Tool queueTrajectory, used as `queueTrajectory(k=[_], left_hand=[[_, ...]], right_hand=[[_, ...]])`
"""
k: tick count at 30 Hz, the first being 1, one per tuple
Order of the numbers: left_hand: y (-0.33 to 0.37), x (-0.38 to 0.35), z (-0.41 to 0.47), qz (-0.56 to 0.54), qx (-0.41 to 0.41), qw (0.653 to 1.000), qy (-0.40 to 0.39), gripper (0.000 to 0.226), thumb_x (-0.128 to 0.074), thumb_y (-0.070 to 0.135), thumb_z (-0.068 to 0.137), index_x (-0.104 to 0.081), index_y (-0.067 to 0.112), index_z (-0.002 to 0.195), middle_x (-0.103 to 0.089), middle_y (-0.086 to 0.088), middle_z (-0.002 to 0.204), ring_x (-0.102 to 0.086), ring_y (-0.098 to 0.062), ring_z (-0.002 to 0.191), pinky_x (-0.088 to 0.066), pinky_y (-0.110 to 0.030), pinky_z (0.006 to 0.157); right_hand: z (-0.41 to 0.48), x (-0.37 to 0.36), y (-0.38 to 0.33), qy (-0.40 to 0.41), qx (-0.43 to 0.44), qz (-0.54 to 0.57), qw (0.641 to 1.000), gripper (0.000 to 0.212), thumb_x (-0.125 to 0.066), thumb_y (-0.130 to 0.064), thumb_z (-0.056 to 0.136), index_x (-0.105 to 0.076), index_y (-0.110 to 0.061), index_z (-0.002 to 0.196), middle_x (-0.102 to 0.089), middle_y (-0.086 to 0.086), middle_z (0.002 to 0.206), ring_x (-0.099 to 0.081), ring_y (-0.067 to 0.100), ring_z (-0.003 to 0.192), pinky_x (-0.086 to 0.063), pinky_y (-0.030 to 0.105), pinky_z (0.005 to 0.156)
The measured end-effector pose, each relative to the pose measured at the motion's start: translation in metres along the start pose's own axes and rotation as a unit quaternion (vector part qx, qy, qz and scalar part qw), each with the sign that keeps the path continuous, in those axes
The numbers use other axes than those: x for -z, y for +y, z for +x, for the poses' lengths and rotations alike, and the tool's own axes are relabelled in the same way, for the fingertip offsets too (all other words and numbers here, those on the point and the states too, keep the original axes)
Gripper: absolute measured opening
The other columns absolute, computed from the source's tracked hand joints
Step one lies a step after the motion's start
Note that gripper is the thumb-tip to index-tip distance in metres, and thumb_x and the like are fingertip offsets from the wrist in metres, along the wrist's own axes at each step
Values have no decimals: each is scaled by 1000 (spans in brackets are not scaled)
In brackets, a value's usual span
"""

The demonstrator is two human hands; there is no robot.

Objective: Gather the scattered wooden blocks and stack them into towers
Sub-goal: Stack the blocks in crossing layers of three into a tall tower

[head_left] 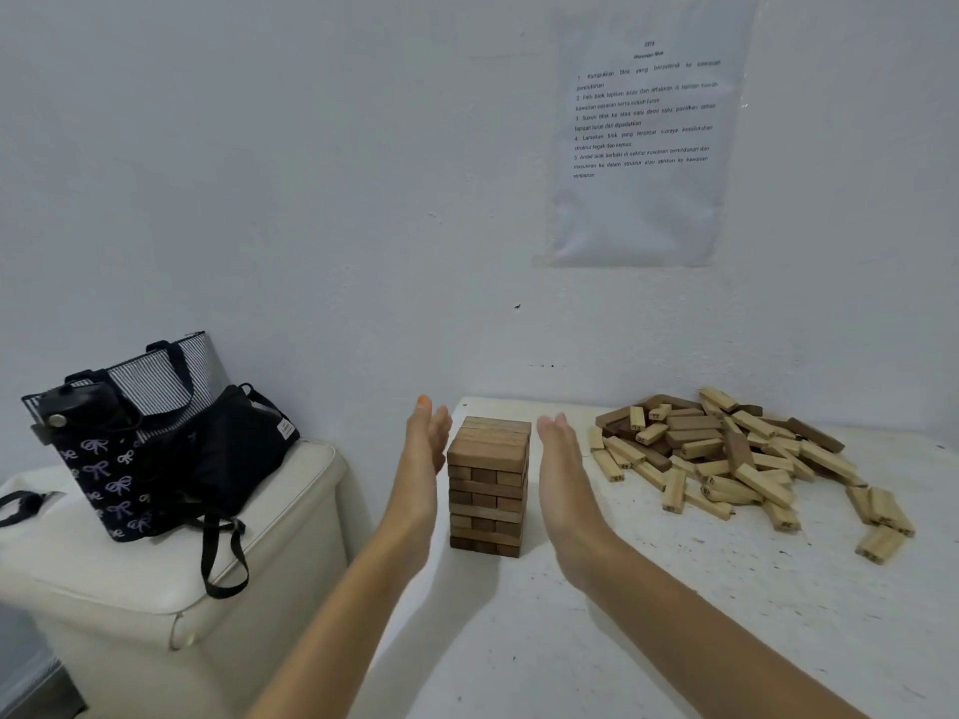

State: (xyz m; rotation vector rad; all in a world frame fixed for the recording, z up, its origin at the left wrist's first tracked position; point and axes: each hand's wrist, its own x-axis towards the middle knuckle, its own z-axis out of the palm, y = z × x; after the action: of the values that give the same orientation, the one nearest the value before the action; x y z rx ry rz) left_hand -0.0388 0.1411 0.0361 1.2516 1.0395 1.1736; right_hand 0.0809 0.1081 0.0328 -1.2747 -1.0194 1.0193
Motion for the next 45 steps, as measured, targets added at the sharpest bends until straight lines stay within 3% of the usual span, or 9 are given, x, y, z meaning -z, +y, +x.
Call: queueTrajectory(k=[3, 6, 12, 15, 18, 35, 38, 41, 45], left_hand=[[-4, -8, -4, -20, 7, 1000, -9, 54, -17, 60, 97, -50, 31, 128, -57, 11, 126, -51, -2, 113, -31, -21, 93], [-9, -10, -4, -43, 26, 999, -4, 66, -17, 67, 93, -47, 28, 137, -60, 6, 125, -53, 3, 94, -34, -20, 76], [-10, -11, -5, -39, 40, 998, -1, 62, -18, 71, 90, -52, 37, 128, -65, 10, 114, -56, 4, 95, -37, -19, 71], [-11, -13, -5, -27, 31, 999, 3, 54, -17, 68, 91, -59, 40, 109, -69, 14, 103, -58, 6, 91, -38, -18, 71], [-11, -12, -5, -32, 29, 999, 4, 59, -18, 69, 91, -54, 37, 126, -65, 10, 115, -55, 5, 98, -36, -20, 76], [-6, -17, -12, -19, 17, 1000, 8, 48, -20, 60, 95, -63, 39, 92, -73, 18, 81, -64, 12, 70, -38, -15, 67], [-4, -15, -13, -19, 14, 1000, 14, 51, -20, 63, 94, -57, 36, 116, -68, 15, 100, -60, 8, 85, -38, -16, 71], [-1, -11, -16, -28, 9, 999, 18, 60, -18, 60, 96, -44, 28, 140, -53, 12, 134, -48, -3, 122, -26, -20, 96], [10, -9, -25, -10, -67, 997, 42, 49, -25, 48, 100, -41, 29, 143, -36, 17, 149, -30, 1, 137, -16, -16, 100]], right_hand=[[0, -12, 12, -10, -10, 31, 999, 57, -17, -54, 101, 0, -39, 153, -4, -17, 161, -11, 8, 147, -11, 36, 117], [4, -20, 21, -20, -11, 49, 999, 68, -18, -71, 91, 6, -47, 149, -7, -17, 161, -16, 10, 147, -17, 44, 120], [9, -25, 26, -38, -10, 48, 998, 92, -20, -88, 65, -1, -54, 148, -20, -11, 159, -31, 16, 142, -30, 49, 115], [7, -26, 24, -35, -4, 44, 998, 77, -19, -80, 78, 5, -55, 147, -18, -12, 160, -30, 15, 142, -30, 48, 115], [8, -26, 23, -19, 1, 51, 999, 65, -18, -70, 92, 8, -51, 148, -14, -12, 160, -27, 15, 143, -29, 48, 115], [13, -28, 23, -20, -9, 45, 999, 76, -19, -75, 83, 6, -49, 149, -16, -8, 161, -23, 16, 145, -25, 49, 117], [11, -27, 21, -18, -9, 41, 999, 78, -19, -78, 82, 6, -48, 149, -15, -9, 161, -21, 15, 146, -22, 49, 118], [5, -18, 13, -16, -18, 32, 999, 83, -18, -83, 80, 3, -46, 151, -8, -12, 162, -12, 12, 148, -10, 47, 121], [-8, 4, -5, -7, 25, 13, 1000, 56, -19, -52, 102, 3, -38, 152, 4, -19, 160, -1, 5, 148, -3, 32, 117]])
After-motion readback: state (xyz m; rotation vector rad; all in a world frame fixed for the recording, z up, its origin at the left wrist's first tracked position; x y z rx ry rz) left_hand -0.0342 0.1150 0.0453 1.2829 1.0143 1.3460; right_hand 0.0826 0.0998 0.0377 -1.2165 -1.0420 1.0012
